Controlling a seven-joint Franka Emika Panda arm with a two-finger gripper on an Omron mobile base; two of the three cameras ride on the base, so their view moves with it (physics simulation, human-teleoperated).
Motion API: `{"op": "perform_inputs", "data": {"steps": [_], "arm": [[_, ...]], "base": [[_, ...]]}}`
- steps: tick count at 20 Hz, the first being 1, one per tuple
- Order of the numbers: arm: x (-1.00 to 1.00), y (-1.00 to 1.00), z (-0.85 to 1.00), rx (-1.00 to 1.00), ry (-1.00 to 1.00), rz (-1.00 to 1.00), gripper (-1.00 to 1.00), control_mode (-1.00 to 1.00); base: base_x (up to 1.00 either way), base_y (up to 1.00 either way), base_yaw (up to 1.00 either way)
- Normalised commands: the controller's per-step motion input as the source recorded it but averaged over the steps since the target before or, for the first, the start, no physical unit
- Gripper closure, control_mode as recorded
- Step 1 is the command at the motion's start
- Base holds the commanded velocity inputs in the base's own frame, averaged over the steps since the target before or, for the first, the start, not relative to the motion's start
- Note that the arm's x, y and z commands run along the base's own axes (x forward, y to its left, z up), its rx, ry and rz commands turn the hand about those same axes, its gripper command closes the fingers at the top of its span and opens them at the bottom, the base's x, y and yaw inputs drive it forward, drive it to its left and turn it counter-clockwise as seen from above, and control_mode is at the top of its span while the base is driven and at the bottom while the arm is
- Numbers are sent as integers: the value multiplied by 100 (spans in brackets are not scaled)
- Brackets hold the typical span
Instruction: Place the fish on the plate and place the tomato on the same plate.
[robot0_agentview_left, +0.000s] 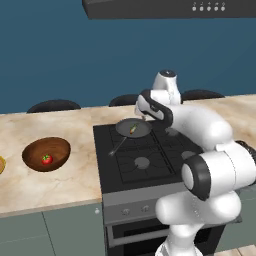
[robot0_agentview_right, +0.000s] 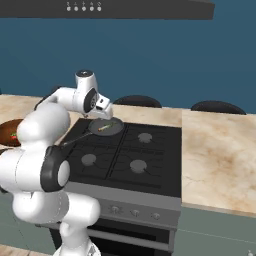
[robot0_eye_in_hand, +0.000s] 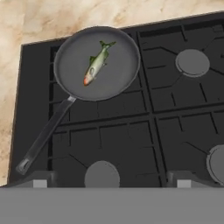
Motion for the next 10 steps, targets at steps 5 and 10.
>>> {"op": "perform_inputs", "data": {"steps": [5, 10], "arm": [[47, 4, -17, 0, 7, -2, -100, -100], [43, 5, -24, 0, 8, -2, -100, -100]], "base": [[0, 0, 0], [0, 0, 0]]}}
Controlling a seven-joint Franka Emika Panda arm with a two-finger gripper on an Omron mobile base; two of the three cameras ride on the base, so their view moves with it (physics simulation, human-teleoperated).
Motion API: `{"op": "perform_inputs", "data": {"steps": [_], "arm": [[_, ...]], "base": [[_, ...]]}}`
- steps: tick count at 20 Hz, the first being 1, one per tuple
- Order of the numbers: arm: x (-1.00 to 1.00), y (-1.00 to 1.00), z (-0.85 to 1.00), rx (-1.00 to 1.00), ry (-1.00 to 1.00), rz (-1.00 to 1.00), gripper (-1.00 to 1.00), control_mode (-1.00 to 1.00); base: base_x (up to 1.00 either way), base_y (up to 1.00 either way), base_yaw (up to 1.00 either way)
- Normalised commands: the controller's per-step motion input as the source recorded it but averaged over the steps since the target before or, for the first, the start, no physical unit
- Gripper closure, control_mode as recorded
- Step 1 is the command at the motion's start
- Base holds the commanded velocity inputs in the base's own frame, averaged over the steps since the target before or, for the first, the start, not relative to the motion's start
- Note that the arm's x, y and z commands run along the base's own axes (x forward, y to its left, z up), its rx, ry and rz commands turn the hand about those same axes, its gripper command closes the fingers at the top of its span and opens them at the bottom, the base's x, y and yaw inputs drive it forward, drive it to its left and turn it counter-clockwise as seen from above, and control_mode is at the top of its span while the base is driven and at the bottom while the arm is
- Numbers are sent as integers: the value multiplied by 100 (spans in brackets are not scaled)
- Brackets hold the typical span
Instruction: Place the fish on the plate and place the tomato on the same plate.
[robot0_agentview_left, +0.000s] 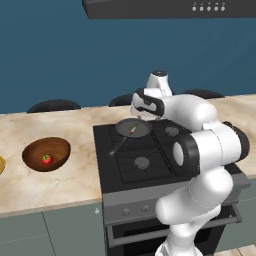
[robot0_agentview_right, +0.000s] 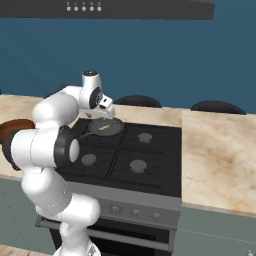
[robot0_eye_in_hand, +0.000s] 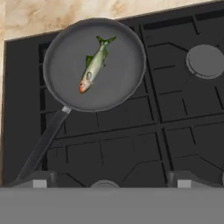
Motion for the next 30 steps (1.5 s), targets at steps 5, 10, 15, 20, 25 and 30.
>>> {"op": "perform_inputs", "data": {"steps": [5, 10, 15, 20, 25, 30], "arm": [[47, 7, -26, 0, 5, -2, -100, -100], [45, 17, -27, 0, 2, -4, -100, -100], [43, 6, -40, 0, 1, -4, -100, -100], [40, 0, -35, 0, 0, -6, -100, -100], [50, 0, -28, 0, 2, -7, -100, -100], [48, 0, -38, 0, 4, -8, -100, -100]], "base": [[0, 0, 0], [0, 0, 0], [0, 0, 0], [0, 0, 0], [0, 0, 0], [0, 0, 0]]}}
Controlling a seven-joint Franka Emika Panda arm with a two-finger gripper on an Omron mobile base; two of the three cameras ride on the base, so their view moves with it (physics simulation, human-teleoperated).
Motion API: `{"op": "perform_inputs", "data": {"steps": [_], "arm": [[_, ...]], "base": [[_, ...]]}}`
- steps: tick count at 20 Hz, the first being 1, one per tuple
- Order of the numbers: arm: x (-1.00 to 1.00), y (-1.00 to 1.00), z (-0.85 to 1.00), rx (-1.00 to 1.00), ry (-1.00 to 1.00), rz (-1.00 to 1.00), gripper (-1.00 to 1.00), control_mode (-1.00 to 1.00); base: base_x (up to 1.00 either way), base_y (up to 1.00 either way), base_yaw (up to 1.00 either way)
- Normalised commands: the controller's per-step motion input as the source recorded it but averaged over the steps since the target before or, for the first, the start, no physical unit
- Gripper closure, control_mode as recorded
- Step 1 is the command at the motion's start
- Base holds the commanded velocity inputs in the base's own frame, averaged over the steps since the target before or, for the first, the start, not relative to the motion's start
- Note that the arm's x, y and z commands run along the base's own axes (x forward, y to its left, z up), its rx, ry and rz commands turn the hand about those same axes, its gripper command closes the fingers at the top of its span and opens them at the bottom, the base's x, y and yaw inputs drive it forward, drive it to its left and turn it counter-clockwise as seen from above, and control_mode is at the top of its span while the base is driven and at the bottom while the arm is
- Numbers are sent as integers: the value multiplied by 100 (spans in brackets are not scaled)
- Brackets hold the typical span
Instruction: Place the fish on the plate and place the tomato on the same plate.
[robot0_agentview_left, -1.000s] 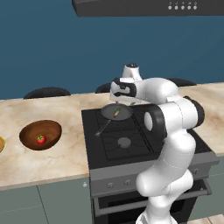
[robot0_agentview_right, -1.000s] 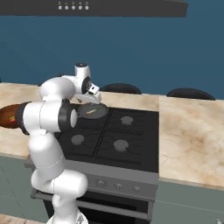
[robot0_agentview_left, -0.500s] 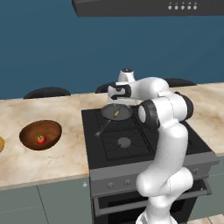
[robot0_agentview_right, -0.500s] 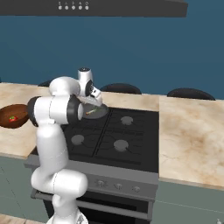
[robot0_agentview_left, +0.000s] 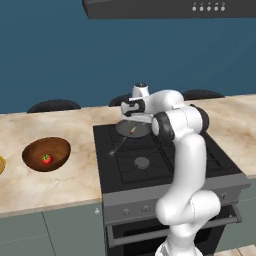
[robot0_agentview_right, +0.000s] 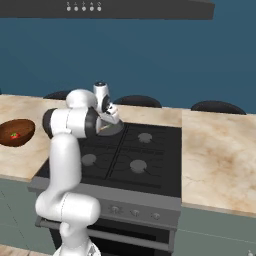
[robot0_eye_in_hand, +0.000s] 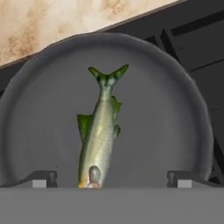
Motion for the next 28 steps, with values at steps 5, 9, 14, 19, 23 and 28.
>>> {"op": "perform_inputs", "data": {"steps": [5, 9, 14, 19, 23, 28], "arm": [[49, 0, -34, 0, 5, -7, -100, -100], [52, 3, -33, 0, 7, -5, -100, -100], [42, 11, -36, 0, 9, -6, -100, -100], [31, 11, -33, 0, 7, -6, 100, -100], [4, 5, -34, 0, 4, -9, 100, -100], [0, 4, -45, 0, 2, -11, 100, -100]], "base": [[0, 0, 0], [0, 0, 0], [0, 0, 0], [0, 0, 0], [0, 0, 0], [0, 0, 0]]}}
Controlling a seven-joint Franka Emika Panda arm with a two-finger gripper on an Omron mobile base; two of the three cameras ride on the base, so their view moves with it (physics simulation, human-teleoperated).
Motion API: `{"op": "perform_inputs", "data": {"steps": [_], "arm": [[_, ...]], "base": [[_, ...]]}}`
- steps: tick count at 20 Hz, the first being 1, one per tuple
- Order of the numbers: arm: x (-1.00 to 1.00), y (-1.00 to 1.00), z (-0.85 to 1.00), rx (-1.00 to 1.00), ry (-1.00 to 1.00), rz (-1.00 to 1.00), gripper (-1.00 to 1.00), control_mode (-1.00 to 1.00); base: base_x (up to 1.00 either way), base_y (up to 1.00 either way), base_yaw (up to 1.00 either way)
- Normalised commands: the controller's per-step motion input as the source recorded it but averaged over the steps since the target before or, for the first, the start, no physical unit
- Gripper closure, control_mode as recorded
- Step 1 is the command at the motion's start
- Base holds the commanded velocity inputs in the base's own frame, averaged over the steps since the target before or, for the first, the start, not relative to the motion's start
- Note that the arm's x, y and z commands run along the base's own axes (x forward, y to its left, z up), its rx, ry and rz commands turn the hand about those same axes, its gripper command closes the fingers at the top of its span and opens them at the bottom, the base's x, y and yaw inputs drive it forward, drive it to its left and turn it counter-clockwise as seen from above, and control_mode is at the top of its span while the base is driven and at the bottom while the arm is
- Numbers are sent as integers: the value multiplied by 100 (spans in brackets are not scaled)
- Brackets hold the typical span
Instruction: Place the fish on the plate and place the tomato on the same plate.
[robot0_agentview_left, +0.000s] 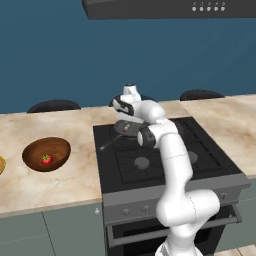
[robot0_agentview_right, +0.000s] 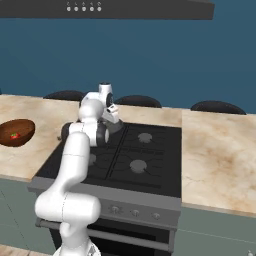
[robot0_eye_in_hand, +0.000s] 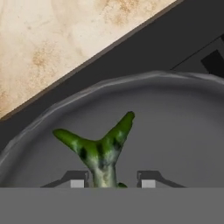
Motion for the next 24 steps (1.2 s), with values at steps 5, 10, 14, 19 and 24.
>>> {"op": "perform_inputs", "data": {"steps": [5, 10, 14, 19, 24], "arm": [[-4, 1, -42, 0, 0, -14, 100, -100], [-59, -17, -13, 2, -3, -28, 100, -100], [-98, -32, -8, 4, -11, -34, 100, -100], [-100, -9, -38, 0, -24, -30, 100, -100], [-100, 0, -6, 0, -41, -27, 100, -100]], "base": [[0, 0, 0], [0, 0, 0], [0, 0, 0], [0, 0, 0], [0, 0, 0]]}}
